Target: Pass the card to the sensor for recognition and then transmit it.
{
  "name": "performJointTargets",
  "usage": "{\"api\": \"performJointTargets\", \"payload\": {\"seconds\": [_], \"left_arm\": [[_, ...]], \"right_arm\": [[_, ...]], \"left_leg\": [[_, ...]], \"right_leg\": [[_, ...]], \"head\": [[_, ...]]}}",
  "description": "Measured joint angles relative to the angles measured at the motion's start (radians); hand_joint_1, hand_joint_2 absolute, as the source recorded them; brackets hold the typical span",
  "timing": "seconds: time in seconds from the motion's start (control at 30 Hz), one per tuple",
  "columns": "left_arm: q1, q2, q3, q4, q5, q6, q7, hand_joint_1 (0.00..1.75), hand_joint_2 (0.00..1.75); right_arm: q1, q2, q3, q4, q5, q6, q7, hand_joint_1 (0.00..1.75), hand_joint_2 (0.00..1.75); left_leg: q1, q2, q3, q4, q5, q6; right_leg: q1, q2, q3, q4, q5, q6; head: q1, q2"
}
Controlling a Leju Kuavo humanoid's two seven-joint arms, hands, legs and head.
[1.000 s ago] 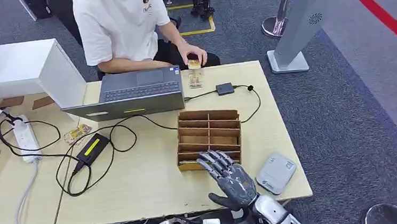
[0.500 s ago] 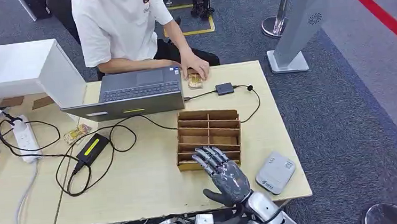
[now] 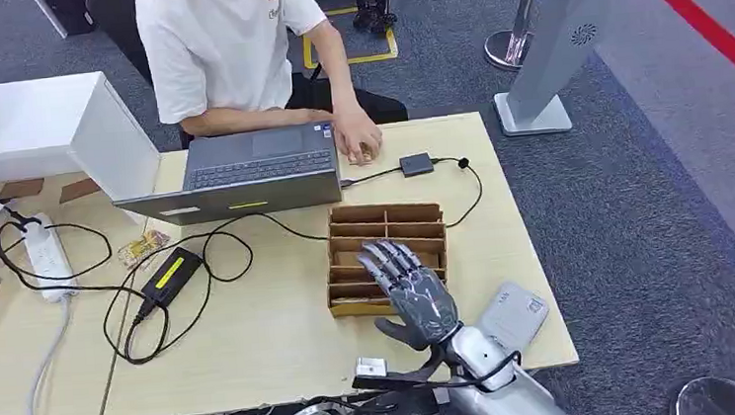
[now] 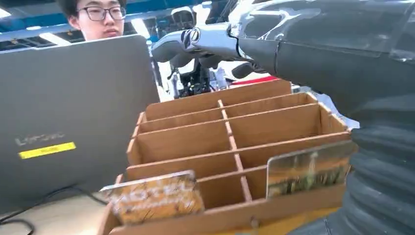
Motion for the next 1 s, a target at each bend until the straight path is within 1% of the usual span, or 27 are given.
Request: {"api": "performJointTargets", "payload": {"seconds": [0.37,0.53,0.77,1.0], "left_arm": [[-0.002,0.000,-0.007,0.000,0.018,-0.004,0.000,0.00,1.75],[-0.004,0.000,-0.017,0.000,0.024,-0.004,0.000,0.00,1.75],[-0.004,0.000,-0.020,0.000,0.033,-0.004,0.000,0.00,1.75],[-0.005,0.000,-0.025,0.000,0.036,-0.004,0.000,0.00,1.75]], "right_arm": [[-0.005,0.000,-0.043,0.013,0.018,0.000,-0.002,0.00,1.75],[-0.005,-0.003,-0.061,0.013,0.037,0.000,0.010,0.00,1.75],[-0.005,-0.020,-0.100,0.013,0.067,0.000,0.015,0.00,1.75],[-0.005,-0.029,-0.119,0.013,0.066,0.000,0.014,0.00,1.75]], "left_leg": [[0.000,0.000,0.000,0.000,0.000,0.000],[0.000,0.000,0.000,0.000,0.000,0.000],[0.000,0.000,0.000,0.000,0.000,0.000],[0.000,0.000,0.000,0.000,0.000,0.000]], "right_leg": [[0.000,0.000,0.000,0.000,0.000,0.000],[0.000,0.000,0.000,0.000,0.000,0.000],[0.000,0.000,0.000,0.000,0.000,0.000],[0.000,0.000,0.000,0.000,0.000,0.000]], "head": [[0.000,0.000],[0.000,0.000],[0.000,0.000],[0.000,0.000]]}}
